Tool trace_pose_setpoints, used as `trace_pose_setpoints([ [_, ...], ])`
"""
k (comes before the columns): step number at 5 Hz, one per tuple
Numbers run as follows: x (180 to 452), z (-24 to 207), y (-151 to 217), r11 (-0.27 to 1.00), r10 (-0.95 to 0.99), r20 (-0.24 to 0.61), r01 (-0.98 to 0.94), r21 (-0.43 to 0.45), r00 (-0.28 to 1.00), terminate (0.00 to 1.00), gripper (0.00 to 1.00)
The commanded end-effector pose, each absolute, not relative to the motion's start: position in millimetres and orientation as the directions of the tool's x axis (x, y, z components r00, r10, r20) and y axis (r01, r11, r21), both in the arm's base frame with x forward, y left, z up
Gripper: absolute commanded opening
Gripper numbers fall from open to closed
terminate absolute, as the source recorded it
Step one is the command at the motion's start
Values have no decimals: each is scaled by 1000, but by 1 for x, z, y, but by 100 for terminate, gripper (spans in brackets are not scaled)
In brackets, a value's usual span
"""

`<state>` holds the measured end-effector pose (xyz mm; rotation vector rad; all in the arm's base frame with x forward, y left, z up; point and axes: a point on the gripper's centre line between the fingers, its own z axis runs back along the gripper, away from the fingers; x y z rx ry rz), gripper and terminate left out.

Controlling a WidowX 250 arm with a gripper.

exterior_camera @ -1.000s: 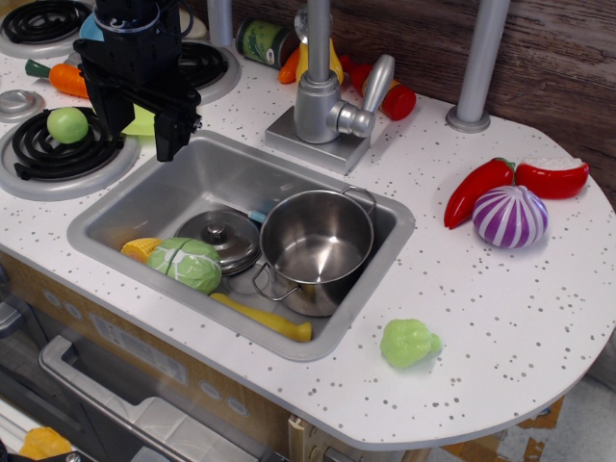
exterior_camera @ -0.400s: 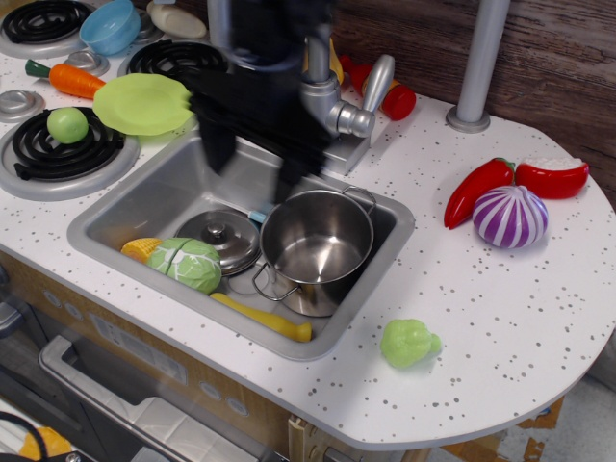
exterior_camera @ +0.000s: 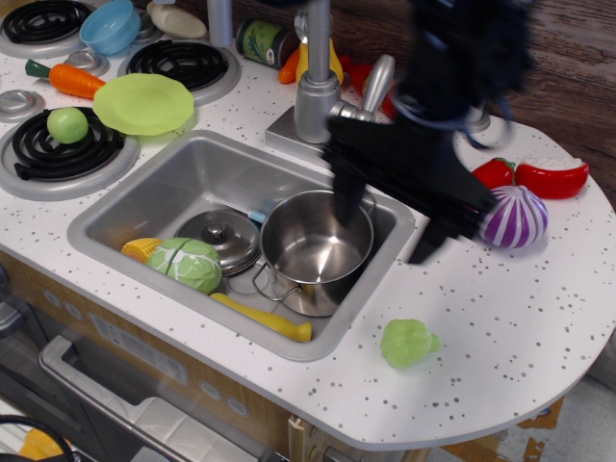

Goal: Put broccoli in pot or pan

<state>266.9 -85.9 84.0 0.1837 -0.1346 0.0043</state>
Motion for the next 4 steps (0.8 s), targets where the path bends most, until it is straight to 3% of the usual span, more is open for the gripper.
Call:
trace_pose_setpoints([
  [1,267,70,-135,989,-12,187,-16,146,982,0,100],
  [4,265,38,-114,990,-10,217,-20,136,976,0,100],
])
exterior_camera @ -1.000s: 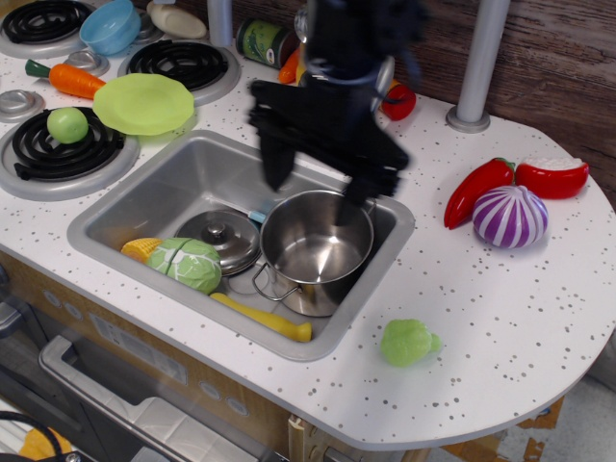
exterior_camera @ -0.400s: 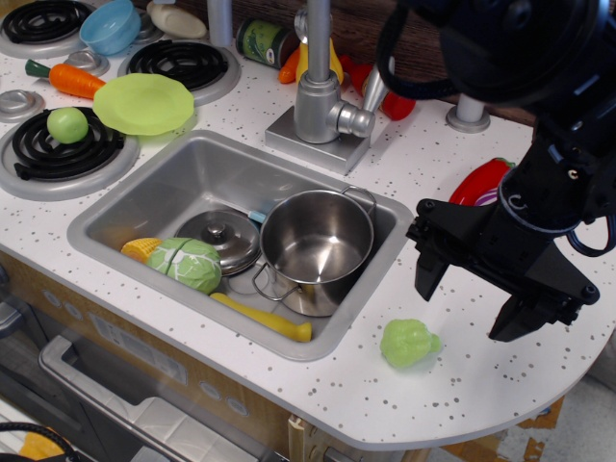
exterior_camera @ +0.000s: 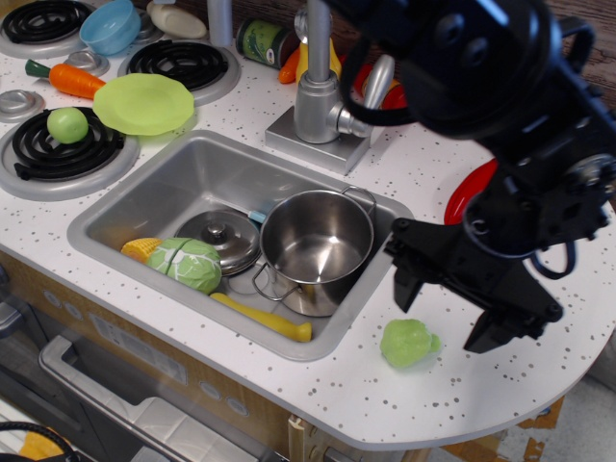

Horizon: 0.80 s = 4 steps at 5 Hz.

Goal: Put broccoli in pot or pan

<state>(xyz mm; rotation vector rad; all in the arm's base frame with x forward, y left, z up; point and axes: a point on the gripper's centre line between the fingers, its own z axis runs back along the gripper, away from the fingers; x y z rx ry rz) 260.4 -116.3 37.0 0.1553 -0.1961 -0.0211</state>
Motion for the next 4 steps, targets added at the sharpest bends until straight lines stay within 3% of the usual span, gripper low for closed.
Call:
trace_pose_setpoints([
  [1,262,29,-104,990,7,216,-36,134,976,0,100],
  [3,255,12,-92,995,35,214,-55,86,976,0,100],
  [4,260,5,-89,997,49,206,-60,49,977,0,0],
])
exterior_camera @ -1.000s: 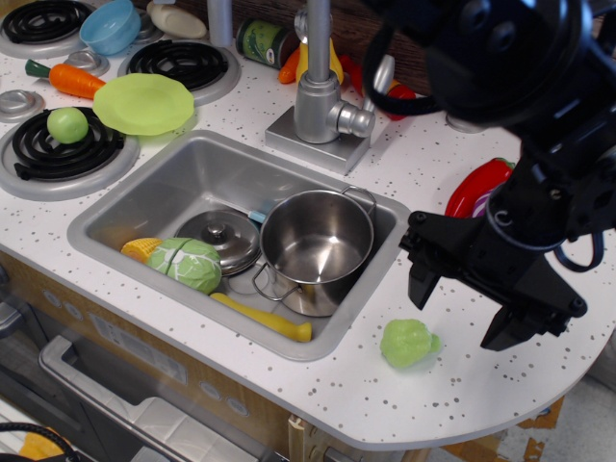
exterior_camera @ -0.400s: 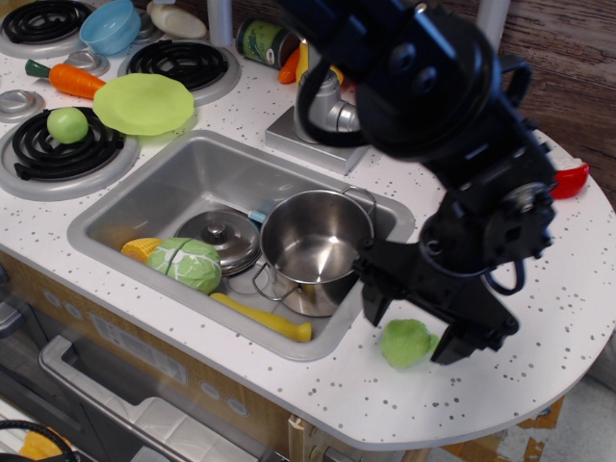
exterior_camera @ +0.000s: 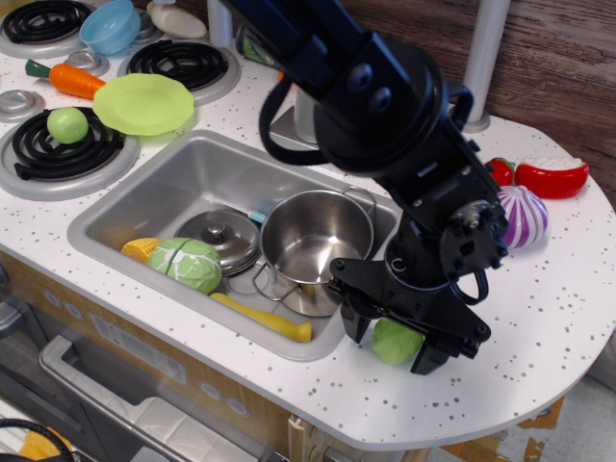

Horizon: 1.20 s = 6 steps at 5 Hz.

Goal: Put broccoli in pot or pan

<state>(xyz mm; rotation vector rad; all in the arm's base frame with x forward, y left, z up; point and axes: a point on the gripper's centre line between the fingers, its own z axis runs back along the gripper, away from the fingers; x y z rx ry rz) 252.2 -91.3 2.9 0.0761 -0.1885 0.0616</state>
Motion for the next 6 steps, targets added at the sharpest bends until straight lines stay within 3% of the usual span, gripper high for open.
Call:
trace_pose_setpoints([
  [1,261,5,-88,998,56,197,-62,23,979,0,0],
  [3,284,40,-20,993,-71,174,53,109,982,0,0],
  [4,310,43,8,981,-159,204,132,139,966,0,0],
  [5,326,21,16,970,-199,271,149,192,942,0,0],
  [6,329,13,20,970,-204,295,151,192,933,0,100],
])
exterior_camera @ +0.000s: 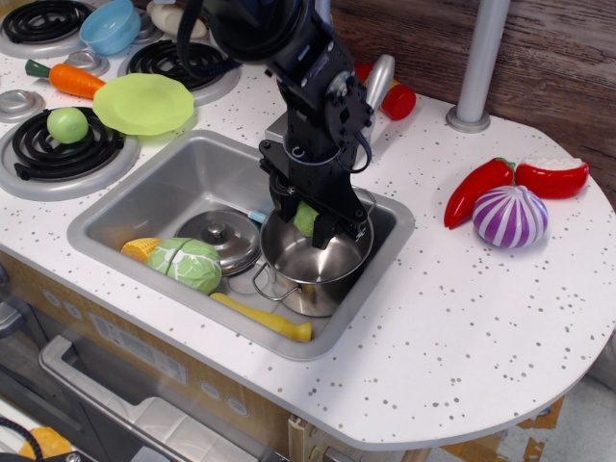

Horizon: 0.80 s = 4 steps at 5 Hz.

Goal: Put broccoli in pot or pan

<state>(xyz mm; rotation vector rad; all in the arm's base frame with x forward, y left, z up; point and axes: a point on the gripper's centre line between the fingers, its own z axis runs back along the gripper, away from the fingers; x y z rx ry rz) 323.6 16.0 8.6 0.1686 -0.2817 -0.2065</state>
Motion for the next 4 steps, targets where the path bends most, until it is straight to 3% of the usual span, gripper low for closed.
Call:
trace_pose_setpoints([
  [1,329,13,20,970,-204,295,151,192,933,0,100],
  [3,329,13,20,970,-204,295,151,192,933,0,100],
  [4,329,13,20,970,-204,295,151,192,933,100,100],
])
